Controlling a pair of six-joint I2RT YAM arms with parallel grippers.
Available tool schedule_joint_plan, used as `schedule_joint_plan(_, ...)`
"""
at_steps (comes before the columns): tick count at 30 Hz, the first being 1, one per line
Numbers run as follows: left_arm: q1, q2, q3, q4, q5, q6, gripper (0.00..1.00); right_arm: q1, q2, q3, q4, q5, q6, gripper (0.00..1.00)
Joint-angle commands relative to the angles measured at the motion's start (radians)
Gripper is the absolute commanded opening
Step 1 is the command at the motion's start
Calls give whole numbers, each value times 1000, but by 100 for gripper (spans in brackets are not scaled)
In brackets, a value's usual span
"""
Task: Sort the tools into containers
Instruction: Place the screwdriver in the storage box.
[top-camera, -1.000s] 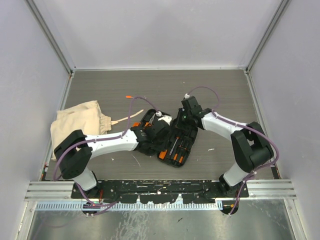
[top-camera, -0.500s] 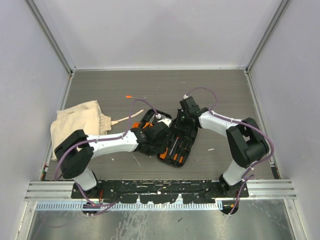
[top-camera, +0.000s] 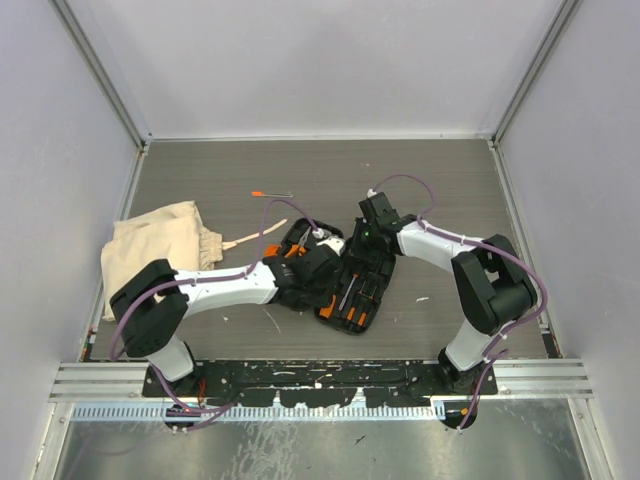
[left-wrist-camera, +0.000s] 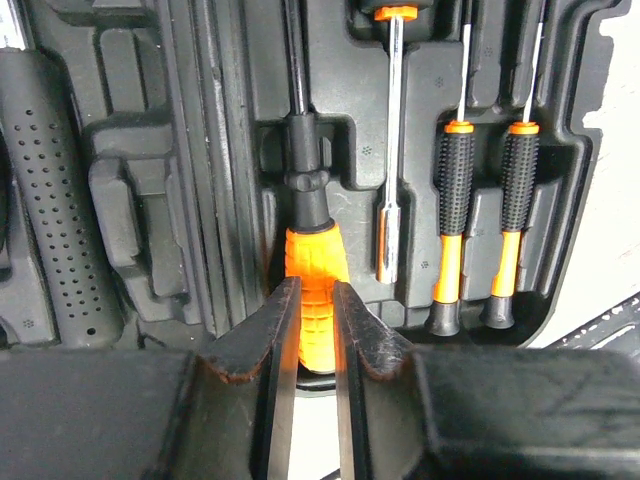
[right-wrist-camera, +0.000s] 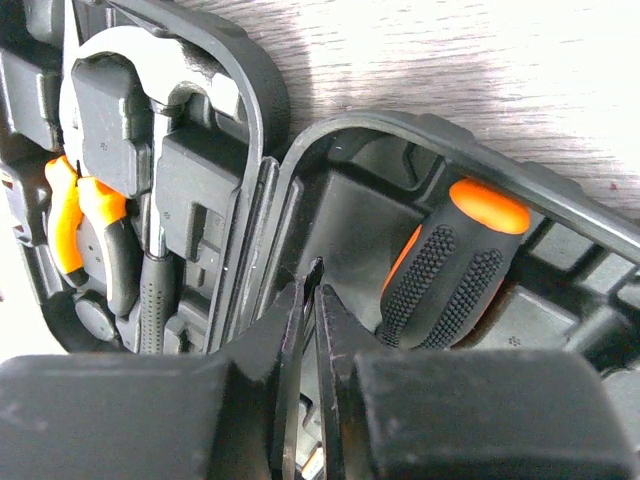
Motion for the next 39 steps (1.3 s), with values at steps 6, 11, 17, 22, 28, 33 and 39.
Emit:
schedule_joint_plan(6, -8, -22, -32, -65, -35, 31, 16, 6, -119, -3, -9, 52, 1, 14)
schedule_joint_plan(11, -7, -55, -24, -86, -49, 36, 18, 6, -155, 10, -17, 66, -5, 15)
schedule_joint_plan(17, -6, -69, 71, -94, -46, 37, 28, 6, -145, 18, -14, 60, -5, 16)
schedule_joint_plan(22, -7, -39, 109, -80, -46, 38, 33, 6, -143, 11, -8, 55, -2, 16)
schedule_joint_plan(28, -7, 12, 121, -72, -47, 42, 33, 6, -139, 6, -7, 51, -2, 16)
schedule_joint_plan(33, -6, 44, 123, -80, -37, 45, 31, 6, -134, 6, -6, 52, -3, 16)
schedule_joint_plan(39, -27, 37, 98, -106, -46, 42, 30, 6, -112, 16, -8, 54, -1, 16)
